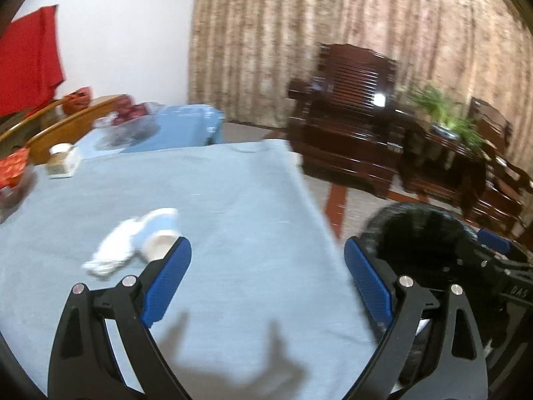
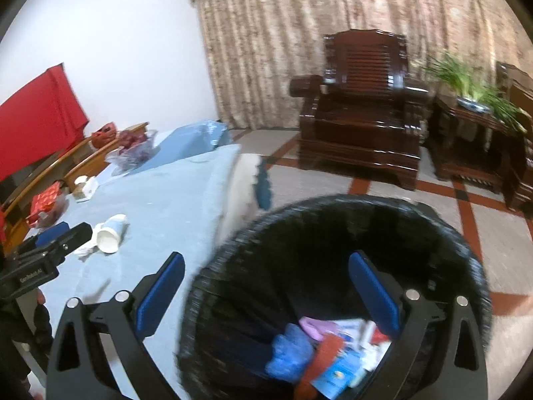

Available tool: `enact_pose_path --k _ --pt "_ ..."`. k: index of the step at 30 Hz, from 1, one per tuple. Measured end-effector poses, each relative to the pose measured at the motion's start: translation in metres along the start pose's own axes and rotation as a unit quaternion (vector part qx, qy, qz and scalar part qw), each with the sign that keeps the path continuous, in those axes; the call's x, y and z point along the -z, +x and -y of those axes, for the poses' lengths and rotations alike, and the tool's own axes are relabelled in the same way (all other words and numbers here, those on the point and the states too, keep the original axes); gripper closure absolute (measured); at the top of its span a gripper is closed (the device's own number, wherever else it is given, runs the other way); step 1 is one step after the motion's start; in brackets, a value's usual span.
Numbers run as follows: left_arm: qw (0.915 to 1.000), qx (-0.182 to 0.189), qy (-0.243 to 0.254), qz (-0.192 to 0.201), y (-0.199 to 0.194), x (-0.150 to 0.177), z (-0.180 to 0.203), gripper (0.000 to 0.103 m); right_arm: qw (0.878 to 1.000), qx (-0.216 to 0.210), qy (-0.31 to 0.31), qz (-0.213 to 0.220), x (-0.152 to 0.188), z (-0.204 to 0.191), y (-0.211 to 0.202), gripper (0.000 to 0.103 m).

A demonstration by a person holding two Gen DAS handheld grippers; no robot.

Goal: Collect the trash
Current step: 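Move both grippers back over the table toward the blue paper cup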

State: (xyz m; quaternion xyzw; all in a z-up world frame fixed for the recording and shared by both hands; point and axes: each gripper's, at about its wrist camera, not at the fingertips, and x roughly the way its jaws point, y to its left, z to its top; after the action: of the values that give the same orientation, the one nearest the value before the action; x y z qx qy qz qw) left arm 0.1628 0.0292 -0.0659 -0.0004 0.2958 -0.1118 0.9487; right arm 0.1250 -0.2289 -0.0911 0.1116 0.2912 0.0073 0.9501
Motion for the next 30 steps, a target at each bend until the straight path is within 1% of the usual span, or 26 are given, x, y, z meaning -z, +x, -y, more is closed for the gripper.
enact_pose_path --k 1,3,10,16,21,25,28,30 --pt "1.0 -0.006 -0.003 0.001 -0.002 0.0 -0.007 0.013 1.0 -0.006 -0.005 0.0 -0.002 -0.008 0.004 0.006" --pt "0.9995 -0.028 -0.016 0.002 -0.004 0.0 -0.034 0.013 1.0 -0.02 -0.02 -0.001 -0.006 -0.03 0.015 0.006" --pt "0.9963 -0.074 -0.044 0.004 -0.01 -0.003 -0.096 0.013 0.996 -0.062 -0.058 -0.005 -0.015 -0.093 0.045 0.006" --pt "0.9935 -0.096 -0.062 0.0 -0.007 -0.001 -0.131 0.013 0.993 -0.087 -0.074 -0.015 -0.015 -0.136 0.073 0.006" --pt "0.9908 -0.114 -0.071 -0.014 0.006 0.007 -0.163 0.013 0.99 -0.103 -0.09 -0.031 -0.011 -0.172 0.102 0.006" --pt "0.9886 -0.125 -0.08 -0.025 0.017 0.016 -0.188 0.013 0.986 -0.117 -0.104 -0.05 -0.005 -0.202 0.125 0.006" --pt "0.9867 -0.134 -0.086 -0.033 0.023 0.023 -0.198 0.013 0.981 -0.126 -0.124 -0.075 0.003 -0.229 0.146 0.006" --pt "0.9856 -0.137 -0.092 -0.037 0.027 0.026 -0.207 0.013 0.979 -0.132 -0.134 -0.083 0.007 -0.24 0.153 0.006"
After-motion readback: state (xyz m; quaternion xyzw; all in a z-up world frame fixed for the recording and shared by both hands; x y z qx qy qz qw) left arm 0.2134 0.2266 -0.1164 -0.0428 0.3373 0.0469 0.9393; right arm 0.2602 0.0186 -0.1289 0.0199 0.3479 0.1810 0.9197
